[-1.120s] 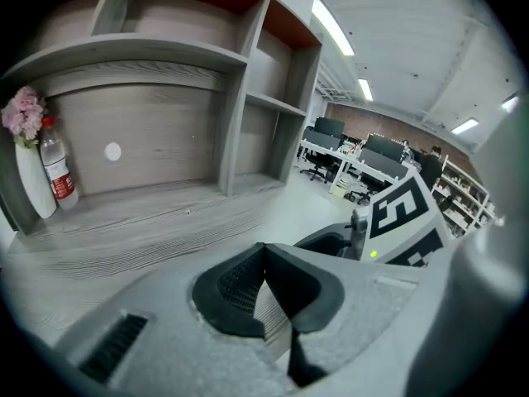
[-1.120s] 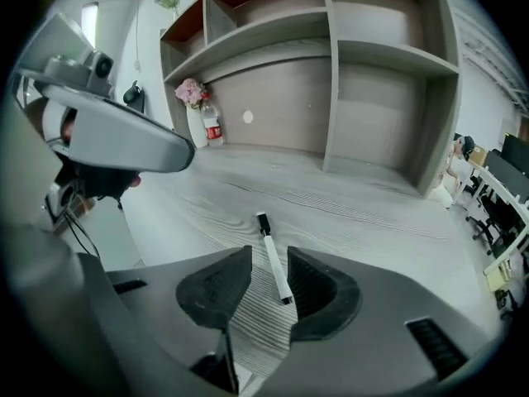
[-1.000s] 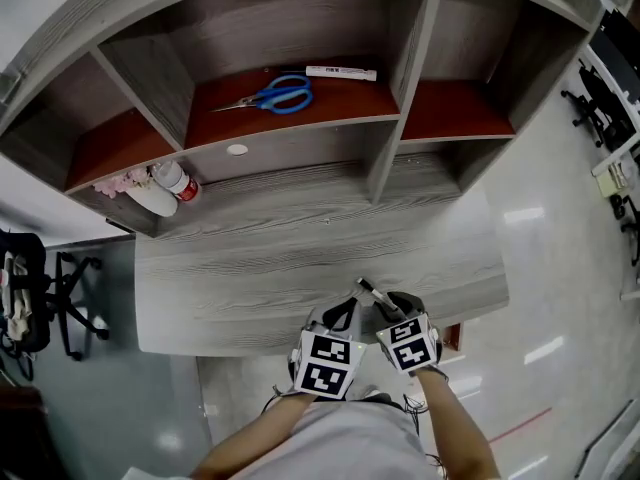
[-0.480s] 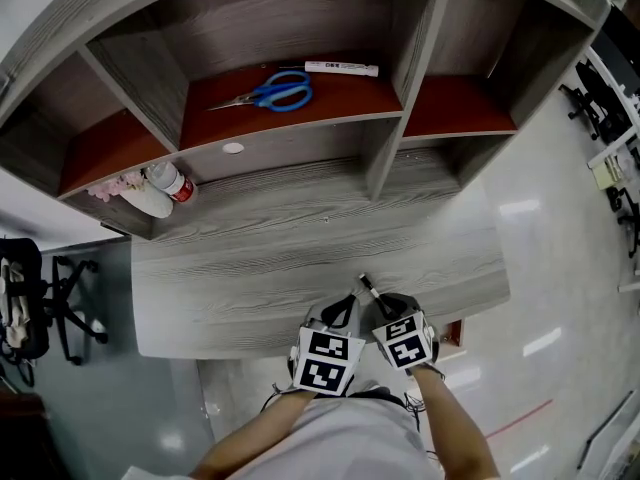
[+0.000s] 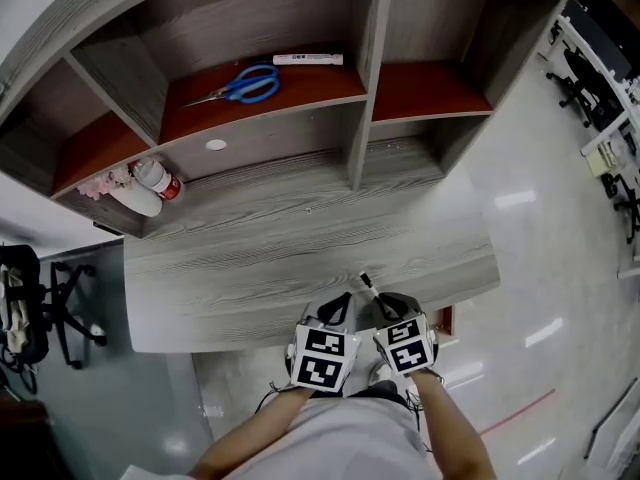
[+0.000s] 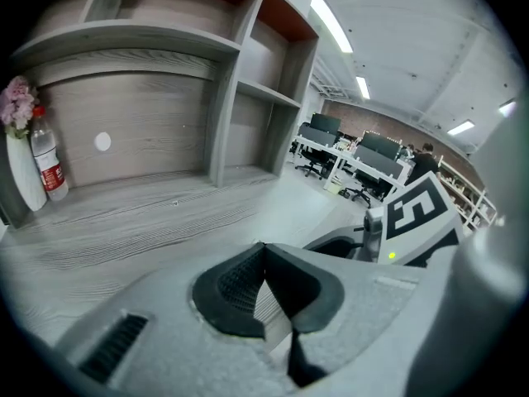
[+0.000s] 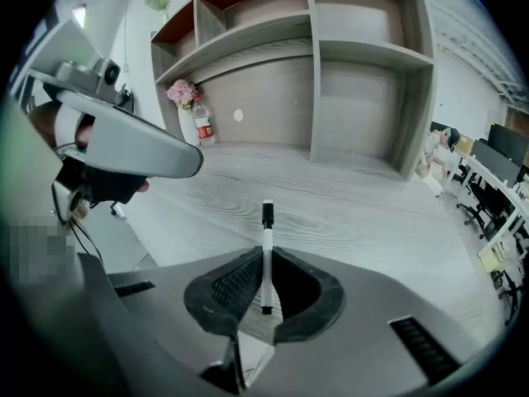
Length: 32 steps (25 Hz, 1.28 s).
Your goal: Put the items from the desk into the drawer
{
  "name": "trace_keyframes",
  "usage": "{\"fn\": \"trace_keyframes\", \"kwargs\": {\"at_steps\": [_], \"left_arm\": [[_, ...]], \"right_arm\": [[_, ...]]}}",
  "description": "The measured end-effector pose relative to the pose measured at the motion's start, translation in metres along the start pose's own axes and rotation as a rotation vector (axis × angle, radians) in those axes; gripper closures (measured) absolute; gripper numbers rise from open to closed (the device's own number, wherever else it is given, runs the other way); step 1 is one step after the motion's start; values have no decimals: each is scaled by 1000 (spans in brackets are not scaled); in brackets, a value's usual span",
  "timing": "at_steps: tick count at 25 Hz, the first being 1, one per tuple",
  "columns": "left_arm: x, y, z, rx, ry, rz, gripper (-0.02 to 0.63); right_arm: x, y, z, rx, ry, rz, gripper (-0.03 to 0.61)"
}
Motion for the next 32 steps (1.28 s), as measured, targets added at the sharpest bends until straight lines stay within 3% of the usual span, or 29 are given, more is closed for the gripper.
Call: {"fn": "trace_keyframes", "kwargs": {"at_steps": [22, 32], "left_arm": [[8, -44, -116, 62, 116, -9, 611], [11, -72, -142, 100, 141, -11, 611]], "right_arm": [[96, -97, -13, 29, 90, -63, 548], [106, -146, -13, 12, 120, -46, 548]]}}
Point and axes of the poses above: the fingertips, and each gripper's own axes: x backward along the fingers, z to its left, y out of its top, the point moved 5 cm from there along x, backward along the fingers, and after that the axes turned 8 degrees about y, right-handed, at the moved point
